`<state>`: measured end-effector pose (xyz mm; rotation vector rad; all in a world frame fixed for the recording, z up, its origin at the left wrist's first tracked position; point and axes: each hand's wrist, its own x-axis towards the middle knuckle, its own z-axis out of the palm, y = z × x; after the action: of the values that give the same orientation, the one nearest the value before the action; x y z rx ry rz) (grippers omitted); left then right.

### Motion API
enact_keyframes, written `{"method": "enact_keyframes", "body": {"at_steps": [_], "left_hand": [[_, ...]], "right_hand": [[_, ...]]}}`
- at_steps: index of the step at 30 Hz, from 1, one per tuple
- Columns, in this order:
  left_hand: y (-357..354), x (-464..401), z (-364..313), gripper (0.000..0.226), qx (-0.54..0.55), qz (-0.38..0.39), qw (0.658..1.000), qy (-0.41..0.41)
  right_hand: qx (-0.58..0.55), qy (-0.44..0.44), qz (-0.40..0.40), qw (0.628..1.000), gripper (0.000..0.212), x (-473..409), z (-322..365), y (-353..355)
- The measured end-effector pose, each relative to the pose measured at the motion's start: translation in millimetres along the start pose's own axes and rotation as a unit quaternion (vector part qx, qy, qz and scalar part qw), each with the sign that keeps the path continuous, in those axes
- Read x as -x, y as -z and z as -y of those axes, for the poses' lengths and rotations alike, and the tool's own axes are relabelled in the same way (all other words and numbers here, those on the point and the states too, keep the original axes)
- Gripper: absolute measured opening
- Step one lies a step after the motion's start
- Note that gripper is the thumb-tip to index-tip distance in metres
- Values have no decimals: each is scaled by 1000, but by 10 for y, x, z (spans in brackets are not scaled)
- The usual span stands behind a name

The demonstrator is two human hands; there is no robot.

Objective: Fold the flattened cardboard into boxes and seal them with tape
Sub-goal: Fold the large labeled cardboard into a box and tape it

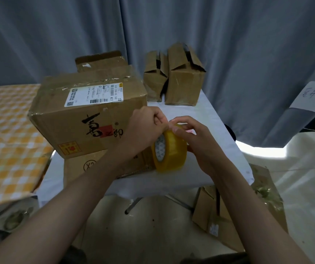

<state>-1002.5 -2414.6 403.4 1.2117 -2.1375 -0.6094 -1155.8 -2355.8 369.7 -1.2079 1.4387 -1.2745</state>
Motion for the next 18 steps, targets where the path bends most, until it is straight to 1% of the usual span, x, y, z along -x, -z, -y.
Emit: {"method": "enact_keyframes", "body": {"at_steps": [3,6,9,10,12,13,14,15,17,18], "left_hand": [[15,-7,22,17,24,-4,1000,16],[30,6,24,14,11,1,1000,10],[18,15,17,13,-6,-19,1000,-5],[9,18,19,13,-13,-24,1000,-13],[-31,29,28,12,-25,-44,998,-35],[-53,36,35,13,-28,-54,997,-48],[-79,43,43,13,-30,-63,996,-59],[-100,50,49,14,-29,-70,995,-65],[-116,54,66,14,-24,-80,994,-70],[-115,54,78,13,-20,-83,994,-71]], "right_hand": [[8,2,-6,1000,17,14,-11,-10],[1,14,2,1000,15,43,-6,-20],[-9,24,-1,1000,14,72,6,-52],[-32,15,-6,999,22,73,11,-59],[-87,-25,-15,996,53,63,10,-45],[-95,-41,-13,995,64,63,6,-28],[-92,-52,-2,994,68,74,2,-23],[-83,-59,19,995,69,91,-4,-28],[-59,-69,57,994,64,131,-22,-65],[-53,-70,64,994,63,146,-30,-77]]}}
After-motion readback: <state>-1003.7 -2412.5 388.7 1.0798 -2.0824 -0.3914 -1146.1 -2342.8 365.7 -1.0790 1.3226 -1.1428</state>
